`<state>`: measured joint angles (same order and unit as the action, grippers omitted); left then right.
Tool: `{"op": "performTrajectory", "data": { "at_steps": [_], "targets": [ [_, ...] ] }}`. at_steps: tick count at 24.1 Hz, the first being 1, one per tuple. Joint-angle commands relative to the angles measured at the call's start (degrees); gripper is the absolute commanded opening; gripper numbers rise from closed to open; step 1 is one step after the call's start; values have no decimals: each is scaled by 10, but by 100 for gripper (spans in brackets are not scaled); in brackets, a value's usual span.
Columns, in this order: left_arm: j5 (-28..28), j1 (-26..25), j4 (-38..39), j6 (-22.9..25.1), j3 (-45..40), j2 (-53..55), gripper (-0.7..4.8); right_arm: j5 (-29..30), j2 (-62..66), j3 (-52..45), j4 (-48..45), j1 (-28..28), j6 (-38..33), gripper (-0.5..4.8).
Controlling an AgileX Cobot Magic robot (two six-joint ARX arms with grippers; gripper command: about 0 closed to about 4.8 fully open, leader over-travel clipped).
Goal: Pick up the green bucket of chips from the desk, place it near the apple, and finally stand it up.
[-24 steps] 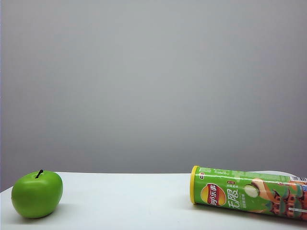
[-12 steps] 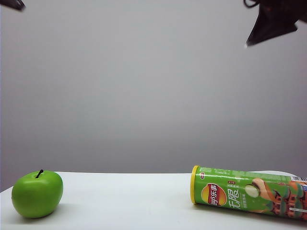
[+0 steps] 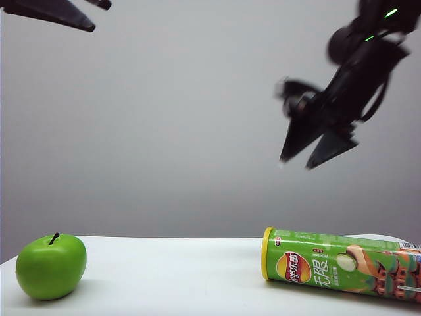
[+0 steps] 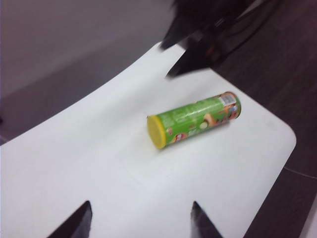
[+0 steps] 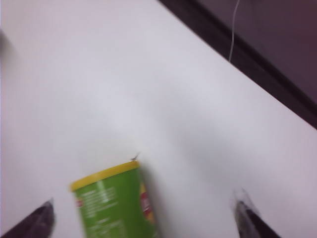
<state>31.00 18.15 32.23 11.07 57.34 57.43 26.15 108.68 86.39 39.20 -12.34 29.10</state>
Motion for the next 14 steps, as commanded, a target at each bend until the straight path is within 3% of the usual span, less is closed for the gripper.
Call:
{"op": "performTrajectory", "data": {
  "at_steps": [1,4,8,14],
  "targets": [
    [4,0,-15,11,3,4,290,-64,63,90,91,-27,76,479],
    [18,0,-7,12,3,20,292,-52,101,171,188,-30,101,479],
    [32,0,5,24,3,41,292,-52,99,179,256,-30,112,479],
    [53,0,-10,24,3,50,292,-74,112,151,263,-56,119,479]
  ]
}}
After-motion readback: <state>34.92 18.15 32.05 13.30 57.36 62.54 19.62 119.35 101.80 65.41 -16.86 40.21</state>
